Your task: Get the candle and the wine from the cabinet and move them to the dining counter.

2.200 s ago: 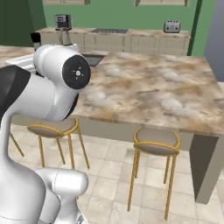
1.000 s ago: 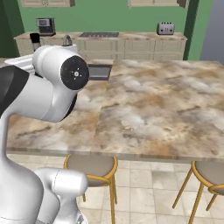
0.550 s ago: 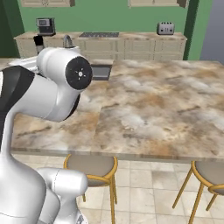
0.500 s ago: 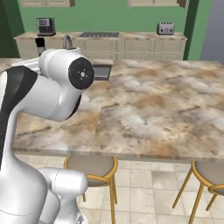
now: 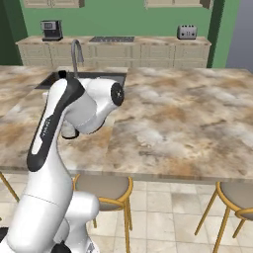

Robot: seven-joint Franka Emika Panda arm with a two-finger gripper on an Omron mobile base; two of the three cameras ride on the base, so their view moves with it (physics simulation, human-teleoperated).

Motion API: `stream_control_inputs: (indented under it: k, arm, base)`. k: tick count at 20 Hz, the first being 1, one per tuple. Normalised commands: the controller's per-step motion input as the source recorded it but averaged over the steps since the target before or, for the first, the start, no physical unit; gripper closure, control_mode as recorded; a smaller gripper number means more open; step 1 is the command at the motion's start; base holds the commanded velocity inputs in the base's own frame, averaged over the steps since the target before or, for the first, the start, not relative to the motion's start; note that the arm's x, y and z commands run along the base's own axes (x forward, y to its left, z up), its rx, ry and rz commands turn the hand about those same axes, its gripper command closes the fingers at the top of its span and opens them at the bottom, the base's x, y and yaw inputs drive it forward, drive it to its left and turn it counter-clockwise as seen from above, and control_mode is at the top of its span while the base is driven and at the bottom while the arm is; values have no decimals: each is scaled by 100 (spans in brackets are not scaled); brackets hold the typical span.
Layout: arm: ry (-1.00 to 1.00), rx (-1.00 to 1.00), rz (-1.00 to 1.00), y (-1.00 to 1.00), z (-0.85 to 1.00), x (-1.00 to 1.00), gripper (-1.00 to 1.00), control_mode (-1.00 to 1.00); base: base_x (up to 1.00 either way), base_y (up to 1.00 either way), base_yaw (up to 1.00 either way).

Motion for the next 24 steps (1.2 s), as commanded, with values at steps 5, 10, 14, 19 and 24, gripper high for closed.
stream_control_inputs:
  k: [5,10,14,19,24]
  arm:
    - [10,-1,15,31,-94,96,100,-100]
    - [8,0,7,10,-61,66,100,-100]
    - [7,0,4,0,-41,49,100,-100]
    - [4,0,1,0,-29,45,100,-100]
    - [3,0,0,11,-24,55,100,-100]
  base:
    - [0,0,0]
    - [0,0,0]
    - [0,0,0]
    - [0,0,0]
    - [0,0,0]
